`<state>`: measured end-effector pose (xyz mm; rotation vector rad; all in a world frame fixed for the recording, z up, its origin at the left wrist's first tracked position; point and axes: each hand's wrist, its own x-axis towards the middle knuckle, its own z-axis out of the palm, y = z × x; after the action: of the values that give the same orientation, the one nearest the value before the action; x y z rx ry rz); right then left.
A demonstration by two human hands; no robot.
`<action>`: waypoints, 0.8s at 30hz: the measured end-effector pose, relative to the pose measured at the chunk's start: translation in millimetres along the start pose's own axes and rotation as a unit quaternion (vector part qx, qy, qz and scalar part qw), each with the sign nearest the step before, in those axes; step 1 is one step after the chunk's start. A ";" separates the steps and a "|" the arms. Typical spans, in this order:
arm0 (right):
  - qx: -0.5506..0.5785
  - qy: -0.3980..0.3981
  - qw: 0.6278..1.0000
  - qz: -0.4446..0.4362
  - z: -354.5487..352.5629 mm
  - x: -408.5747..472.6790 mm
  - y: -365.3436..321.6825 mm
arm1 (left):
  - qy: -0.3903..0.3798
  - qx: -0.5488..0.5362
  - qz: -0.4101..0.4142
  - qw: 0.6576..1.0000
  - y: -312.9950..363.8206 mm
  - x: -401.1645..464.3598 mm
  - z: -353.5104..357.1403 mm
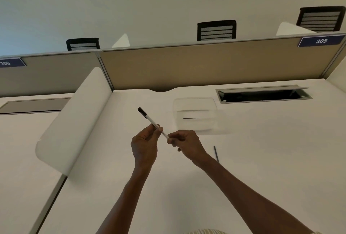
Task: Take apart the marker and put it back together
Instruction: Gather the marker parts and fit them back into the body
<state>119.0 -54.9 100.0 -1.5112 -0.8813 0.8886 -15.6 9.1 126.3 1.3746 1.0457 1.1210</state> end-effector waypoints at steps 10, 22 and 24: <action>-0.178 0.057 0.981 -0.058 -8.6 10.1 -5.3 | 0.050 0.156 0.200 0.966 -9.6 3.9 -21.1; -0.284 0.029 0.940 -0.186 -1.5 5.8 -35.6 | -0.083 0.234 0.224 0.942 -23.8 -1.0 -10.3; -0.280 0.027 0.940 -0.191 -0.9 4.9 -37.6 | -0.084 0.216 0.232 0.945 -23.7 -1.9 -8.6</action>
<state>119.8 -47.0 137.1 -1.7411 -1.4080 0.3143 -24.8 11.0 102.8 2.1102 0.8964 1.1155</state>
